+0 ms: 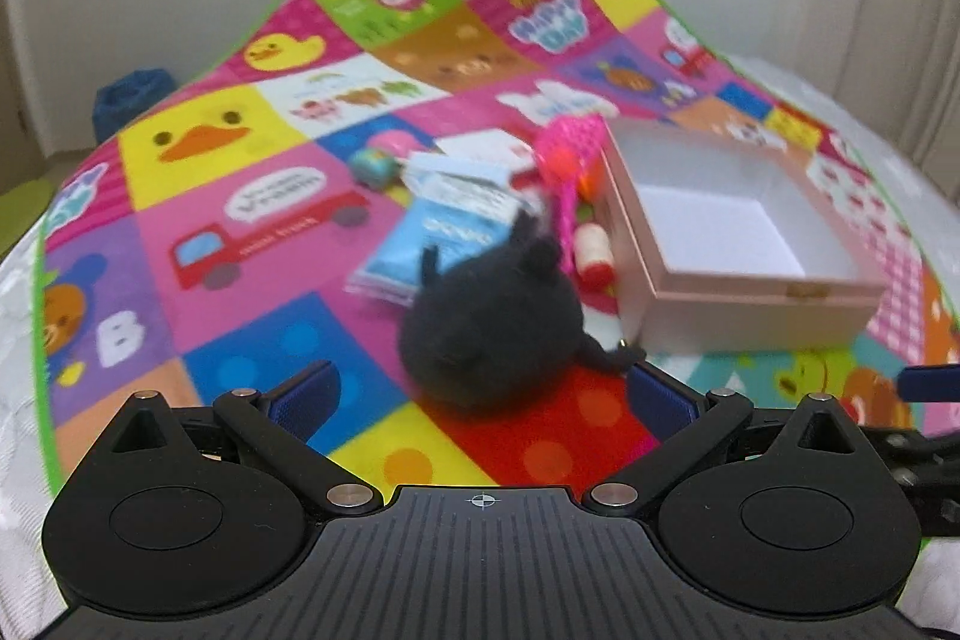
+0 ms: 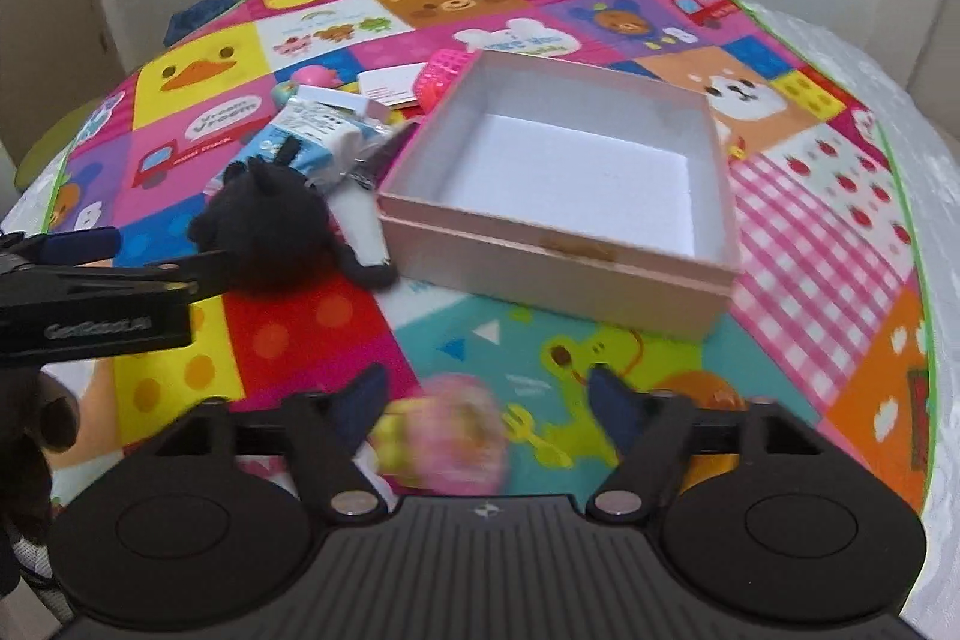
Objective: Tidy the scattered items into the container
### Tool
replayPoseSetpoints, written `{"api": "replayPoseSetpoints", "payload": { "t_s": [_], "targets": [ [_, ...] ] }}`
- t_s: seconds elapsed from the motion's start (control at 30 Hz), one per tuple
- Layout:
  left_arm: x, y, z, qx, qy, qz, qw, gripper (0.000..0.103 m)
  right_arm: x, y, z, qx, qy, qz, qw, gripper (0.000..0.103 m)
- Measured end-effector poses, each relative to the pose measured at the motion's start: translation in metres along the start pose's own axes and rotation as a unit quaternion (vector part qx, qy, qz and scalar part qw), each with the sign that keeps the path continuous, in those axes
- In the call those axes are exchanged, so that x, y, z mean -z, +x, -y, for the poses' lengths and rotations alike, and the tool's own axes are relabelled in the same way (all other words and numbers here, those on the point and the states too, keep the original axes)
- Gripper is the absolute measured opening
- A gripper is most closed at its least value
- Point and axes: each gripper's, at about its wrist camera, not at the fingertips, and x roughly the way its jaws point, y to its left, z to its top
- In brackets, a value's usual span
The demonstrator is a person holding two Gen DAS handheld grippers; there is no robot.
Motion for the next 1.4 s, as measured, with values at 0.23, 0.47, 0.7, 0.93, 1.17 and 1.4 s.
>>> {"api": "replayPoseSetpoints", "payload": {
  "t_s": [0.23,0.47,0.7,0.93,1.17,1.4],
  "targets": [
    [0.004,0.017,0.007,0.013,0.013,-0.025,0.9995,0.103,0.047,0.018,0.026,-0.013,0.070,0.008,0.997,0.103],
    [0.004,0.031,0.014,-0.007,0.051,-0.029,0.9983,0.103,0.057,0.025,0.042,-0.055,0.132,-0.001,0.990,0.103],
    [-0.009,0.046,-0.009,-0.119,0.079,-0.013,0.9897,0.103,0.065,0.032,0.044,-0.077,0.190,-0.009,0.979,0.103],
    [-0.024,0.044,-0.031,-0.153,0.050,0.002,0.9870,0.103,0.069,0.030,0.037,-0.064,0.212,-0.003,0.975,0.103],
    [-0.035,0.016,-0.034,0.001,0.007,0.019,0.9998,0.103,0.069,0.030,0.033,-0.064,0.209,-0.014,0.976,0.103],
    [-0.040,0.019,-0.064,-0.019,-0.075,0.028,0.9966,0.103,0.065,0.014,-0.015,-0.068,0.027,-0.025,0.997,0.103]
  ]
}}
